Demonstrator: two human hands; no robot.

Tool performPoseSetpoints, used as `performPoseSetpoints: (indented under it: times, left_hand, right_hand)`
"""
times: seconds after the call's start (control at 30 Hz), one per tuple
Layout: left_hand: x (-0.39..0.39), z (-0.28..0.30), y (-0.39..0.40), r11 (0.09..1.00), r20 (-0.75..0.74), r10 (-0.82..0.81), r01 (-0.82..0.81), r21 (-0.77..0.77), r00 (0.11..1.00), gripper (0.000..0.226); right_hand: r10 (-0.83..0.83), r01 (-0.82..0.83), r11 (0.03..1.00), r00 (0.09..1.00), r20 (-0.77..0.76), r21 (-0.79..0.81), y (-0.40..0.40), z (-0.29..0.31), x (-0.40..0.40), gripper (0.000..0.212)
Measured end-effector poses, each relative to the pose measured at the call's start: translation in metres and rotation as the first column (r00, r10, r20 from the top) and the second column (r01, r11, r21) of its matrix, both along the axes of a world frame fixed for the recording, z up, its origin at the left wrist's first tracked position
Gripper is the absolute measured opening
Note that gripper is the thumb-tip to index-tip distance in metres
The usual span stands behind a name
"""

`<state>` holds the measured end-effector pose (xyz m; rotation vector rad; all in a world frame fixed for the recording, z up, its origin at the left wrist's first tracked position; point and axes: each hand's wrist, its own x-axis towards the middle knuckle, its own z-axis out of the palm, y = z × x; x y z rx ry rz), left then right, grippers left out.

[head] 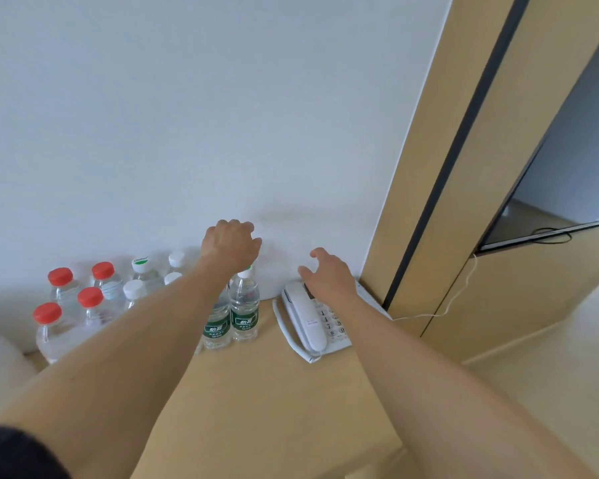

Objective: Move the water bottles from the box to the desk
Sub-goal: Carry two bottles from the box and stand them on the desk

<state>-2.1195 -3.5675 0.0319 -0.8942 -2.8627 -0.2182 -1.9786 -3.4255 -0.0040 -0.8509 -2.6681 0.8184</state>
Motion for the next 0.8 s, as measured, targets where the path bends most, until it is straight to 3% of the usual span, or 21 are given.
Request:
performPoseSetpoints:
  times: [0.47,0.8]
  left_hand:
    - [0.080,-0.025,0.081,0.958,0.017,-0.272,0.272,-0.087,0.962,0.045]
    - [0.222,-0.034,0.157,0.846,0.038,-0.519,0.520,-0.119,0.854,0.033]
  right_hand:
    - [-0.320,0.321,0.947,0.944,0.085,-0.007,0.036,-0.011,0.120,0.040]
    - [-0.516,0.524,0.851,0.846,0.137,-0.032,0.074,-0.023,0.258,0.051]
